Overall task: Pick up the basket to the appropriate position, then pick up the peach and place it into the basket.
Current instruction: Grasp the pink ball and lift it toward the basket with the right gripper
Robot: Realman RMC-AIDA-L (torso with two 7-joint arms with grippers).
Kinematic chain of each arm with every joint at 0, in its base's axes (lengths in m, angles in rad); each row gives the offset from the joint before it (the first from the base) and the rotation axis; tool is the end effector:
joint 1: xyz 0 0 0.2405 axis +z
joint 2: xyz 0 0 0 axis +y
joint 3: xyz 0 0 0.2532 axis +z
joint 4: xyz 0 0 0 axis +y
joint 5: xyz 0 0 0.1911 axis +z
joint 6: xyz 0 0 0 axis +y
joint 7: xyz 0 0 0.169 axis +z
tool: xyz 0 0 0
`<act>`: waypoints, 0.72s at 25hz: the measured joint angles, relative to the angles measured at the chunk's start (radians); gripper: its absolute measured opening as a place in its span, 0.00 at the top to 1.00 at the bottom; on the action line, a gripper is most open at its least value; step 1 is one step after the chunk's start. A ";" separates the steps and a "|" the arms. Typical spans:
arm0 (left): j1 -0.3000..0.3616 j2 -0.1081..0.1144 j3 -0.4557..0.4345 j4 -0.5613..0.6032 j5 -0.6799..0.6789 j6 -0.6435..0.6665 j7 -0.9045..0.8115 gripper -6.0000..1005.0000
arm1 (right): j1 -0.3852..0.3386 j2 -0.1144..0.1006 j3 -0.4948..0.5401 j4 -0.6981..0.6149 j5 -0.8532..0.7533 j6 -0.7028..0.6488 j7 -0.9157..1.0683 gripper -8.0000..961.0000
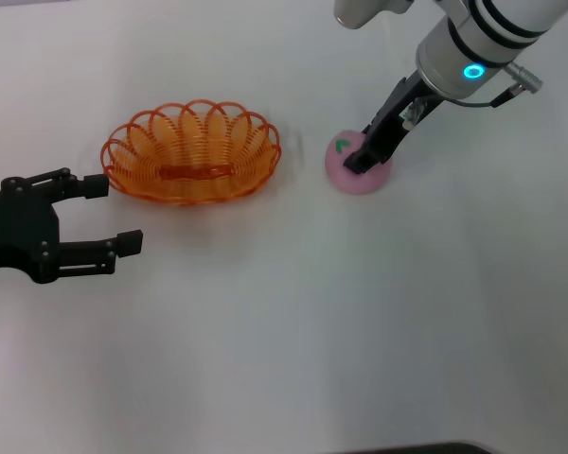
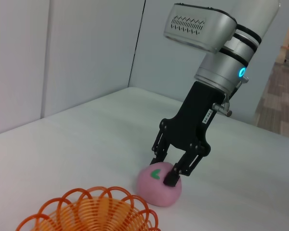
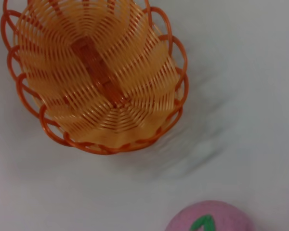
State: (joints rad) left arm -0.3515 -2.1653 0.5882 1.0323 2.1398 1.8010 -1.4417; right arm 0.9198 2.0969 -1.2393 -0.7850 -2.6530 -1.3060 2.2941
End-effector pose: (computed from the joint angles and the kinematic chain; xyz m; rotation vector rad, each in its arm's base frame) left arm -0.2579 0.2679 0.0074 -2.7543 -0.6029 -0.5878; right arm 0.1893 0.3902 -0.0658 -2.7047 0.7298 -0.5645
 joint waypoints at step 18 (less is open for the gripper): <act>0.004 0.001 -0.002 -0.012 0.002 -0.003 0.000 0.12 | -0.018 -0.008 0.034 -0.065 0.039 -0.021 0.000 0.83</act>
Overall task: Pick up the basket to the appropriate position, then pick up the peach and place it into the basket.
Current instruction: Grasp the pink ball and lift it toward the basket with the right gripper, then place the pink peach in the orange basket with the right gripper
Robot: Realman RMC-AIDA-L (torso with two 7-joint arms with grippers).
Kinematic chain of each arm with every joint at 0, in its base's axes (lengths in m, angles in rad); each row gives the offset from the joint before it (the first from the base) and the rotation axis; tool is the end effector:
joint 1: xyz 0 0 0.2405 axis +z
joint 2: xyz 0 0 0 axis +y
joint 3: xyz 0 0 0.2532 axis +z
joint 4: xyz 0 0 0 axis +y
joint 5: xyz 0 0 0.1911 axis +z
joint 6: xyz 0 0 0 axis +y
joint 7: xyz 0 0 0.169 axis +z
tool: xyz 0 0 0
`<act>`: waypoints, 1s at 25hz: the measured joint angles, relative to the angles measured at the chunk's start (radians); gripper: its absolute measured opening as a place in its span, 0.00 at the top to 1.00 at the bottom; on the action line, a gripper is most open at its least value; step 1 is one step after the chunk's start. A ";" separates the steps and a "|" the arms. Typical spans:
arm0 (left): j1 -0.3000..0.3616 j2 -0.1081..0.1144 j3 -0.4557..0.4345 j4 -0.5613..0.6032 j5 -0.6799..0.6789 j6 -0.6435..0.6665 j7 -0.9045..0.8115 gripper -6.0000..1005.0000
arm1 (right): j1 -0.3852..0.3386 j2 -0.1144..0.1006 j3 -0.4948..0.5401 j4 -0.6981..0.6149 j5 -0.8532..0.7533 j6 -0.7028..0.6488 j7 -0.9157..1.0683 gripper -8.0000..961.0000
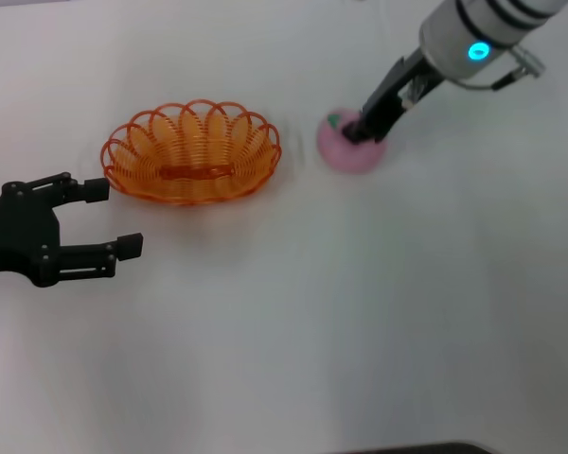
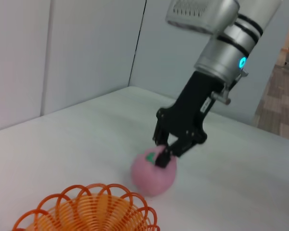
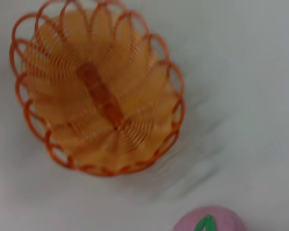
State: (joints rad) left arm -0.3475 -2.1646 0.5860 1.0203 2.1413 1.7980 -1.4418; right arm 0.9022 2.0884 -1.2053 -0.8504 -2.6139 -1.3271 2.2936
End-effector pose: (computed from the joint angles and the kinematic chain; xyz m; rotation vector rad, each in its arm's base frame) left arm -0.2601 0.2664 0.0061 -2.7511 -0.6229 -0.5924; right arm 0.1790 0.3959 -0.0551 -2.6994 0.7420 -0.4600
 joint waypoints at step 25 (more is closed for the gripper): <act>-0.003 -0.001 0.000 -0.023 0.000 -0.001 -0.005 0.12 | 0.128 0.013 -0.198 0.197 0.417 0.292 -0.113 0.85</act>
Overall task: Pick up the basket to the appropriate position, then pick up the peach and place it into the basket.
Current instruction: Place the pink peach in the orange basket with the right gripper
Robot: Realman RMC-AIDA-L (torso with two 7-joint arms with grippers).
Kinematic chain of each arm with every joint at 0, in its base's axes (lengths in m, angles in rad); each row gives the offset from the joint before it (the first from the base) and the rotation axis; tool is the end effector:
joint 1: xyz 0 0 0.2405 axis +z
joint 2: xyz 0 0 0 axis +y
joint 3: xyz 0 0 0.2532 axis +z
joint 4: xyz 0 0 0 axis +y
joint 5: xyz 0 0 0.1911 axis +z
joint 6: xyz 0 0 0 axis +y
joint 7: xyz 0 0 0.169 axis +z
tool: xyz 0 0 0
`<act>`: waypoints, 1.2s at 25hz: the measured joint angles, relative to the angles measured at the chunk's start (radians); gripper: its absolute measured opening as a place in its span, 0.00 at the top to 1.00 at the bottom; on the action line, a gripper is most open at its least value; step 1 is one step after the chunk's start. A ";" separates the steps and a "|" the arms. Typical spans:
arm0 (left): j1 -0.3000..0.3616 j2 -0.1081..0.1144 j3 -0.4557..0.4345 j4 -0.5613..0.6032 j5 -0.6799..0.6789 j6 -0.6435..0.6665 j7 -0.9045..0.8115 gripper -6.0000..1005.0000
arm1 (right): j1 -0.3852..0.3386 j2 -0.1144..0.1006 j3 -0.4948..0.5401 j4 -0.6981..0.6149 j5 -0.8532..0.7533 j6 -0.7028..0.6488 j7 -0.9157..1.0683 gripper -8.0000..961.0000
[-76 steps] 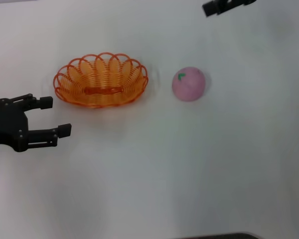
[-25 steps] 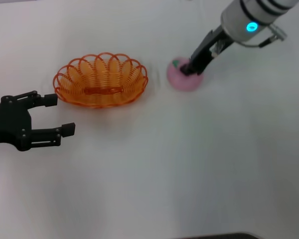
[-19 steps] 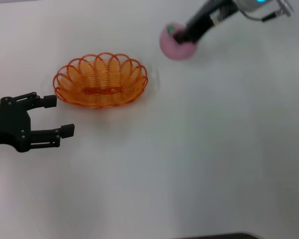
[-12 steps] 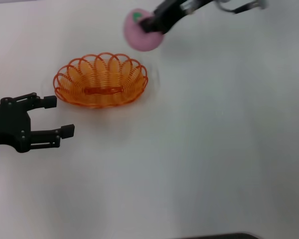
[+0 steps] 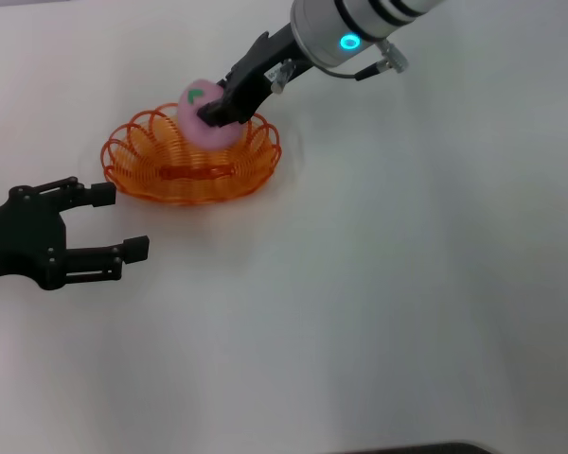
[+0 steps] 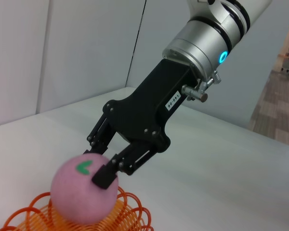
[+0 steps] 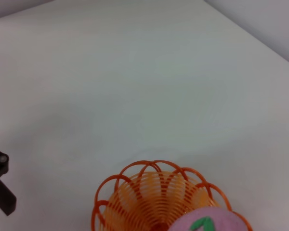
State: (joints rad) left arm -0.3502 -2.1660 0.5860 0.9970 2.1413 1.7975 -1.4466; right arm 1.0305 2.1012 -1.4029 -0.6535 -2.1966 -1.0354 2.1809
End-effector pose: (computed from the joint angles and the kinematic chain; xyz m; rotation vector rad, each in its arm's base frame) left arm -0.2597 0.2651 0.0020 -2.7567 -0.6508 -0.6134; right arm 0.1049 0.4068 -0.1108 -2.8276 0.5704 -0.0882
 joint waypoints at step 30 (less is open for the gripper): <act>0.002 0.006 -0.074 -0.012 -0.017 -0.040 -0.003 0.11 | -0.603 -0.016 0.297 -0.313 0.373 -0.325 -0.569 0.03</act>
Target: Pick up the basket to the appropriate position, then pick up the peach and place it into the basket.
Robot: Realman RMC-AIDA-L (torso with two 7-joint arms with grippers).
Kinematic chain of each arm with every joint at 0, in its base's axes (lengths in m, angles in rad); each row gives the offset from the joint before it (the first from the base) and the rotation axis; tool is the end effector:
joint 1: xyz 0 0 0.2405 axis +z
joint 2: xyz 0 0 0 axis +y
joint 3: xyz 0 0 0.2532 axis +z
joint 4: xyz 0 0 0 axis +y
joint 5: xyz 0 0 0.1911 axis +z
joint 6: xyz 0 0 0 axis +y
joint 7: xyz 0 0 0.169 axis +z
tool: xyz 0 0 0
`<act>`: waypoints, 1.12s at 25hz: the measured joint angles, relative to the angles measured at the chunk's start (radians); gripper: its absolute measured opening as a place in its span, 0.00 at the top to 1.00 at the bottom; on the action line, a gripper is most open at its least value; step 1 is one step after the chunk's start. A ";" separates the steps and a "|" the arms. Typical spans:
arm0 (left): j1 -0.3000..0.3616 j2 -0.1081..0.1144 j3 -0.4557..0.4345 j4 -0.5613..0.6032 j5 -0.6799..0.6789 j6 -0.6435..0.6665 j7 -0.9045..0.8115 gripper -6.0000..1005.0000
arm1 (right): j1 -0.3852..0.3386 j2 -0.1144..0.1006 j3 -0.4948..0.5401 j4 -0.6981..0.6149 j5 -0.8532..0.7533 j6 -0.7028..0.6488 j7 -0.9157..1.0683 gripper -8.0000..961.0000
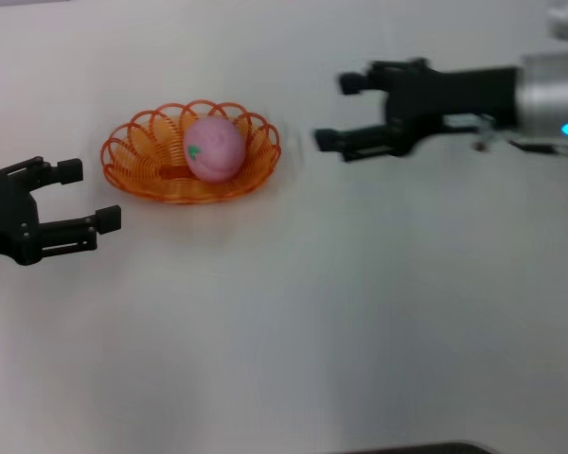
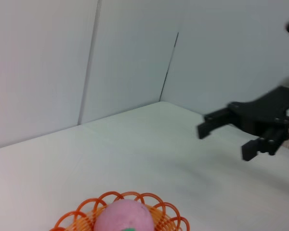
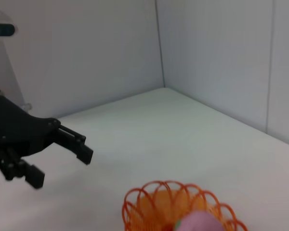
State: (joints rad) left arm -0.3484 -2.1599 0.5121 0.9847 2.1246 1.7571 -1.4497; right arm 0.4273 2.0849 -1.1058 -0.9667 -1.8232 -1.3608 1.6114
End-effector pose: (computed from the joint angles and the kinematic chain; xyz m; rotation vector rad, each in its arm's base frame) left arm -0.2701 0.2733 0.0142 -2.6367 -0.6967 -0.6373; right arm 0.2080 0.3335 -0.0249 -2.7319 0.5439 0.5500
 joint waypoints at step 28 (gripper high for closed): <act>-0.004 0.001 -0.002 -0.042 0.005 -0.052 0.002 0.12 | -0.035 -0.031 0.239 0.186 -0.108 -0.138 -0.251 0.03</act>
State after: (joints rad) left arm -0.3525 -2.1586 0.5099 0.9429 2.1292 1.7054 -1.4473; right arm 0.3918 2.0539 -0.8667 -0.7803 -1.9311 -1.4992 1.3608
